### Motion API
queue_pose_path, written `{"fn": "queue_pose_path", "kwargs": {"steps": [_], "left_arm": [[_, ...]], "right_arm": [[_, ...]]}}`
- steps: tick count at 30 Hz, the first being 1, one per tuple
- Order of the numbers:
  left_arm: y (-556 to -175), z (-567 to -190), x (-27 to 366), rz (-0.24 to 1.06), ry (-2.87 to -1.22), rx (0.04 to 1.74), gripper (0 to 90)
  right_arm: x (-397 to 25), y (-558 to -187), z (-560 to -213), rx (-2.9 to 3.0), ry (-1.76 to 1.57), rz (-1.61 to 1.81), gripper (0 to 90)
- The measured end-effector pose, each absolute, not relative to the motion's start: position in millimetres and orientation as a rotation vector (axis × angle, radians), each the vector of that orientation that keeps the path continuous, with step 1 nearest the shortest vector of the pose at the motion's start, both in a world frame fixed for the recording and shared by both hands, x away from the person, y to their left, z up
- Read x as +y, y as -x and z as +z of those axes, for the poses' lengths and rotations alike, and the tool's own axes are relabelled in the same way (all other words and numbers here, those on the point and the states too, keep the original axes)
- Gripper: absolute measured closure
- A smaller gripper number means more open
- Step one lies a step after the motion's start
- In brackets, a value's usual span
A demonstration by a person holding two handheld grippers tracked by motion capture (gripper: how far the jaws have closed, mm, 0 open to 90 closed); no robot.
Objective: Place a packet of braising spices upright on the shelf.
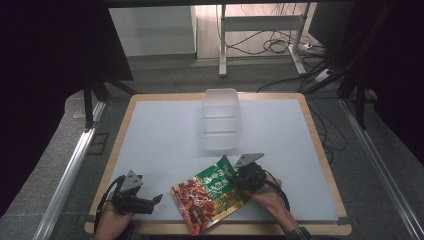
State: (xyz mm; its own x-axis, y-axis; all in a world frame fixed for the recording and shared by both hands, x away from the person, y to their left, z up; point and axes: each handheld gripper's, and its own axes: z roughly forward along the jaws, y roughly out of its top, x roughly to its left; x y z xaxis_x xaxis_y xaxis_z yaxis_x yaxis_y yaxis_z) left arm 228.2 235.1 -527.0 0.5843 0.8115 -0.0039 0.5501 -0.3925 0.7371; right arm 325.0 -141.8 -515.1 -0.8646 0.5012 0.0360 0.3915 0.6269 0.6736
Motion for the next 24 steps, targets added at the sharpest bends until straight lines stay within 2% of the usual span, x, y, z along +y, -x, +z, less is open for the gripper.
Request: {"fn": "queue_pose_path", "kwargs": {"steps": [4,17,24], "left_arm": [[-228,-527,235,0.471,-2.099,1.078,1.4],[-228,-527,236,0.471,-2.085,1.083,1.4],[-228,-526,237,0.470,-2.083,1.082,1.3]], "right_arm": [[-139,-326,-512,2.730,-0.797,1.054,88.8],[-139,-322,-479,2.706,-0.738,1.156,88.1],[-132,-320,-449,2.697,-0.713,1.226,89.0]]}}
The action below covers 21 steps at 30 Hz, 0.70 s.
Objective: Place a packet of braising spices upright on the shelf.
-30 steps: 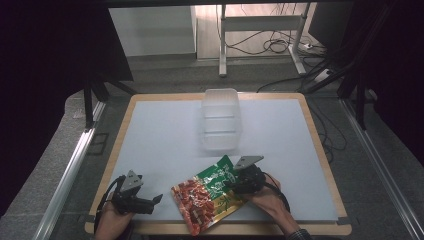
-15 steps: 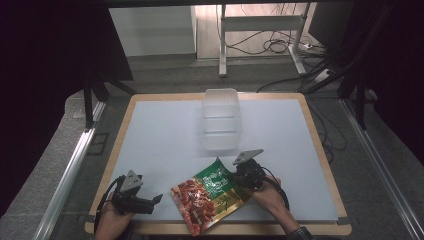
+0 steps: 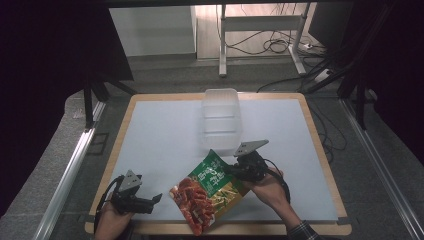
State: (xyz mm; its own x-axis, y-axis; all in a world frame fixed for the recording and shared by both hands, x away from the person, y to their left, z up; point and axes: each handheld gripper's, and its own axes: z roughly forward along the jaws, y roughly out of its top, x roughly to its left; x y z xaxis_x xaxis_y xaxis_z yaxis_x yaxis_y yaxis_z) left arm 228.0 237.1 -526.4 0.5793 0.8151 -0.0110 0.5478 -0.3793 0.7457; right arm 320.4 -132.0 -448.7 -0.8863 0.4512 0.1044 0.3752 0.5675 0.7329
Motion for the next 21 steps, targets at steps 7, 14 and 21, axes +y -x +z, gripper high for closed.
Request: {"fn": "queue_pose_path", "kwargs": {"steps": [7,14,21], "left_arm": [[-228,-526,237,0.467,-2.073,1.085,1.3],[-228,-526,238,0.464,-2.068,1.084,1.2],[-228,-526,238,0.465,-2.074,1.080,1.2]], "right_arm": [[-127,-327,-416,2.696,-0.689,1.300,89.1],[-116,-327,-390,2.687,-0.626,1.306,89.2],[-104,-325,-367,2.693,-0.559,1.357,89.2]]}}
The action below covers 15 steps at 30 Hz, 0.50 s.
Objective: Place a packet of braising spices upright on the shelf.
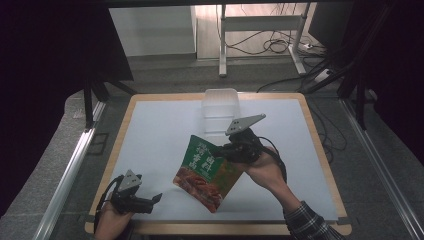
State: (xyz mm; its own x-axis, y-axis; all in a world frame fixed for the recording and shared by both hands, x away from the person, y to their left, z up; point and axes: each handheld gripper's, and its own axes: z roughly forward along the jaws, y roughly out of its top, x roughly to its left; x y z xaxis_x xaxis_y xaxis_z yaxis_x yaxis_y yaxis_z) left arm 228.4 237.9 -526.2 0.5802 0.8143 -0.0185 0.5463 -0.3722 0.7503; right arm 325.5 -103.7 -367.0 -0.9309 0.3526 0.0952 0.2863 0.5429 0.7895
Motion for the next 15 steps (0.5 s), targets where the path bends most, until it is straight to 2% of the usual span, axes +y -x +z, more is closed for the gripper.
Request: {"fn": "queue_pose_path", "kwargs": {"steps": [15], "left_arm": [[-229,-526,238,0.465,-2.074,1.074,1.2]], "right_arm": [[-83,-336,-340,2.622,-0.474,1.304,89.2]]}}
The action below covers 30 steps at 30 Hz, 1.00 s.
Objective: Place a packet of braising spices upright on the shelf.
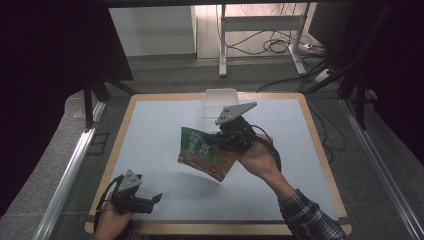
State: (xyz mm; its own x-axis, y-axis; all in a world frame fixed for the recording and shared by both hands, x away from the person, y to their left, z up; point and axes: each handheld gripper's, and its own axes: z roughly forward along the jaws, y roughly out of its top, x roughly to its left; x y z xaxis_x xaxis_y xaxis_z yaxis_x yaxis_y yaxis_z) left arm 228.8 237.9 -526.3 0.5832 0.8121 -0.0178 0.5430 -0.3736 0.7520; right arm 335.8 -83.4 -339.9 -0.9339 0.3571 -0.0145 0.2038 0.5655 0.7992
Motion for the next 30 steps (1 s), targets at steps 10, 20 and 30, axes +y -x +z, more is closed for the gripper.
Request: {"fn": "queue_pose_path", "kwargs": {"steps": [10,20,30], "left_arm": [[-229,-526,238,0.462,-2.067,1.074,0.7],[-229,-526,238,0.466,-2.068,1.078,0.1],[-229,-526,238,0.464,-2.069,1.078,0.0]], "right_arm": [[-73,-355,-329,2.599,-0.478,1.348,89.2],[-57,-379,-320,2.562,-0.489,1.361,89.2],[-46,-401,-310,2.523,-0.499,1.404,89.2]]}}
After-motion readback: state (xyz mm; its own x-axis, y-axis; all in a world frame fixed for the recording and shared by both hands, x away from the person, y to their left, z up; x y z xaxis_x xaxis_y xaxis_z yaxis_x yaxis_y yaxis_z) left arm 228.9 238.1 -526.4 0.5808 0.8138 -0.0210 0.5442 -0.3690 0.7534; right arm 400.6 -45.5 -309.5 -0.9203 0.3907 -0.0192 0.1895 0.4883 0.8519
